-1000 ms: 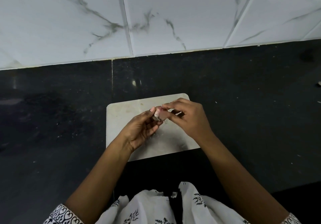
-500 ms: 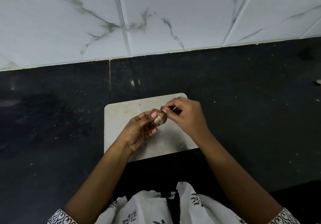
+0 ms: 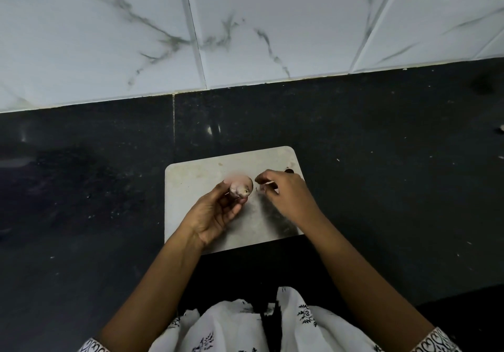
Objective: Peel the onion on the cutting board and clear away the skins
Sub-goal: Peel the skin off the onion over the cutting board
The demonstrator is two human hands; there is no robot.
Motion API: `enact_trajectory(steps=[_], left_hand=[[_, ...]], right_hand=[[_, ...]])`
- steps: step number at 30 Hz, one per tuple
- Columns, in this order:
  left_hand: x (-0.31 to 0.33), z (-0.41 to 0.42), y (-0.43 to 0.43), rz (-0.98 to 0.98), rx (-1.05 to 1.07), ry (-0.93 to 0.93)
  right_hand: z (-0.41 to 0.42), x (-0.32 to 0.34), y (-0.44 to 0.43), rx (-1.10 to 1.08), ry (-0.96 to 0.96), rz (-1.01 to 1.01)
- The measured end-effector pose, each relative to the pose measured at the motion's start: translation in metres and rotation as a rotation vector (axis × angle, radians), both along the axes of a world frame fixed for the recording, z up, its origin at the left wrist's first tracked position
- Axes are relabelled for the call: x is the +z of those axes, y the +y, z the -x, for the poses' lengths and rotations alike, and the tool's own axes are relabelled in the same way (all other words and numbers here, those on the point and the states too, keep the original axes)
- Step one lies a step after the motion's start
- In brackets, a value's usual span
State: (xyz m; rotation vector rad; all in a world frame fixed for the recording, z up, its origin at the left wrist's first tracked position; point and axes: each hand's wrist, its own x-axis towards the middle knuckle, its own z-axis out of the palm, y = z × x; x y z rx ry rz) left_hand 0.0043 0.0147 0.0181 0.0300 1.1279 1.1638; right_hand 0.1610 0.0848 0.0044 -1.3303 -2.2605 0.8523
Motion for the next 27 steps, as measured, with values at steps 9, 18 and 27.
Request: enact_trajectory(steps=[9,18,27], left_hand=[[0.004,-0.004,0.003,-0.003,-0.001,0.004],[0.009,-0.005,0.002,0.009,0.012,0.102],[0.013,-0.007,0.003,0.006,0.040,0.134]], right_hand=[[0.004,0.027,-0.010,-0.043,0.338,0.005],[0.008,0.028,-0.010,0.014,0.210,-0.202],[0.013,0.023,-0.011,-0.010,0.143,-0.392]])
